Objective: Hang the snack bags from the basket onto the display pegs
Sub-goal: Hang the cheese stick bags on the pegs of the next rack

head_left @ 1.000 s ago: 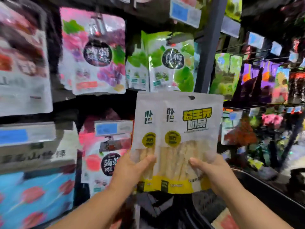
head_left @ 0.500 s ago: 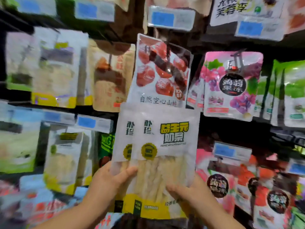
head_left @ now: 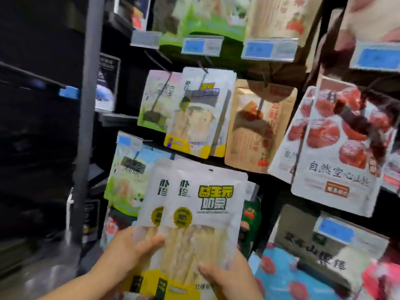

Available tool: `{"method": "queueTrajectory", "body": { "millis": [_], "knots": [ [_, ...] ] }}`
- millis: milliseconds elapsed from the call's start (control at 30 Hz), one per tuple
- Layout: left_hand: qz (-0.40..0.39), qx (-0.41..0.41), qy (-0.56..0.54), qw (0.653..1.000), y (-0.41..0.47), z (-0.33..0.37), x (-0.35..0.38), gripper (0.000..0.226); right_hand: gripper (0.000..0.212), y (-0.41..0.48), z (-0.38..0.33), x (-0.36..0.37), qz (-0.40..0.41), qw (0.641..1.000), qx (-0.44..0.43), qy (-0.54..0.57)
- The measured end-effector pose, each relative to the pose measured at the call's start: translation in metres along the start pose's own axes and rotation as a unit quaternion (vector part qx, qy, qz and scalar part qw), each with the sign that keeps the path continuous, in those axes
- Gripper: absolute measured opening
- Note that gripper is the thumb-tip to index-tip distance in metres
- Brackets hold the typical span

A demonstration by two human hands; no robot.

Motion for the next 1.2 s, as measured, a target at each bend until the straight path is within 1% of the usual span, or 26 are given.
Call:
{"method": "queueTrajectory", "body": {
  "millis": [33, 67, 100, 167, 200, 233, 300, 333, 433, 467, 500, 567, 667, 733, 767, 833, 867, 933, 1000, 1033, 1067, 1133, 1167, 1200],
  "knots": [
    [0.006, -0.004, -0.005, 1.000, 0.003, -0.002, -0.008, 0.030, 0.069, 0.008, 0.001, 0.009, -0.002, 1.000, -0.004, 0.002],
    [0.009, 0.004, -0.002, 1.000, 0.006, -0.002, -0.015, 0.024, 0.070, 0.014, 0.001, 0.016, -0.004, 1.000, -0.008, 0.004],
    [0.013, 0.005, 0.006, 1.000, 0.011, -0.006, -0.023, 0.022, 0.065, 0.020, 0.003, 0.024, -0.004, 1.000, -0.008, 0.005],
    [0.029, 0.001, 0.023, 0.999, 0.021, -0.017, -0.042, 0.022, 0.049, 0.027, 0.008, 0.040, 0.001, 1.000, -0.007, 0.010],
    [0.048, -0.005, 0.034, 0.998, 0.027, -0.024, -0.054, 0.019, 0.049, 0.028, 0.014, 0.048, 0.003, 1.000, 0.009, 0.013],
    [0.075, -0.016, 0.037, 0.996, 0.031, -0.031, -0.066, 0.022, 0.053, 0.027, 0.022, 0.055, 0.005, 0.999, 0.029, 0.016],
    [0.130, -0.032, -0.008, 0.991, 0.036, -0.043, -0.089, 0.041, 0.048, 0.030, 0.043, 0.059, 0.028, 0.997, 0.067, 0.006],
    [0.144, -0.036, -0.020, 0.989, 0.039, -0.047, -0.096, 0.042, 0.048, 0.033, 0.051, 0.060, 0.036, 0.996, 0.079, -0.006],
    [0.154, -0.050, -0.027, 0.986, 0.044, -0.061, -0.107, 0.032, 0.066, 0.042, 0.067, 0.064, 0.055, 0.993, 0.104, -0.030],
    [0.161, -0.050, -0.024, 0.985, 0.045, -0.064, -0.110, 0.034, 0.074, 0.047, 0.070, 0.064, 0.062, 0.992, 0.105, -0.020],
    [0.172, -0.056, -0.022, 0.983, 0.045, -0.068, -0.113, 0.037, 0.078, 0.050, 0.071, 0.064, 0.070, 0.992, 0.109, -0.009],
    [0.196, -0.063, -0.042, 0.978, 0.042, -0.073, -0.119, 0.036, 0.072, 0.059, 0.072, 0.068, 0.083, 0.991, 0.108, 0.007],
    [0.213, -0.071, -0.058, 0.973, 0.041, -0.077, -0.123, 0.034, 0.066, 0.071, 0.067, 0.074, 0.084, 0.993, 0.080, 0.009],
    [0.215, -0.081, -0.069, 0.971, 0.041, -0.082, -0.123, 0.034, 0.049, 0.078, 0.065, 0.075, 0.087, 0.994, 0.065, 0.014],
    [0.215, -0.083, -0.069, 0.971, 0.042, -0.085, -0.123, 0.037, 0.044, 0.079, 0.064, 0.074, 0.092, 0.994, 0.061, 0.015],
    [0.215, -0.086, -0.074, 0.970, 0.044, -0.092, -0.122, 0.046, 0.041, 0.084, 0.064, 0.072, 0.099, 0.993, 0.059, 0.024],
    [0.213, -0.086, -0.085, 0.969, 0.045, -0.094, -0.122, 0.047, 0.043, 0.086, 0.065, 0.072, 0.101, 0.993, 0.058, 0.029],
    [0.217, -0.086, -0.098, 0.968, 0.047, -0.097, -0.121, 0.041, 0.049, 0.088, 0.067, 0.073, 0.107, 0.992, 0.059, 0.032],
    [0.225, -0.085, -0.095, 0.966, 0.048, -0.098, -0.122, 0.033, 0.072, 0.091, 0.074, 0.072, 0.113, 0.990, 0.073, 0.037],
    [0.225, -0.081, -0.093, 0.966, 0.048, -0.095, -0.122, 0.029, 0.077, 0.092, 0.075, 0.071, 0.118, 0.989, 0.077, 0.035],
    [0.228, -0.077, -0.091, 0.966, 0.048, -0.095, -0.122, 0.024, 0.075, 0.094, 0.074, 0.069, 0.121, 0.990, 0.073, 0.026],
    [0.235, -0.073, -0.084, 0.966, 0.050, -0.093, -0.123, 0.015, 0.057, 0.100, 0.071, 0.066, 0.124, 0.990, 0.072, 0.001],
    [0.236, -0.073, -0.077, 0.966, 0.050, -0.093, -0.123, 0.014, 0.051, 0.102, 0.069, 0.065, 0.127, 0.989, 0.076, -0.011],
    [0.237, -0.074, -0.070, 0.966, 0.050, -0.092, -0.124, 0.015, 0.052, 0.106, 0.069, 0.063, 0.129, 0.988, 0.084, -0.020]
  ]
}}
Point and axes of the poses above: each hand's wrist, its own y-axis towards the middle knuckle, its own x-axis out of the palm, z = x × y, the point moved 9 cm from there along y, towards the middle knuckle
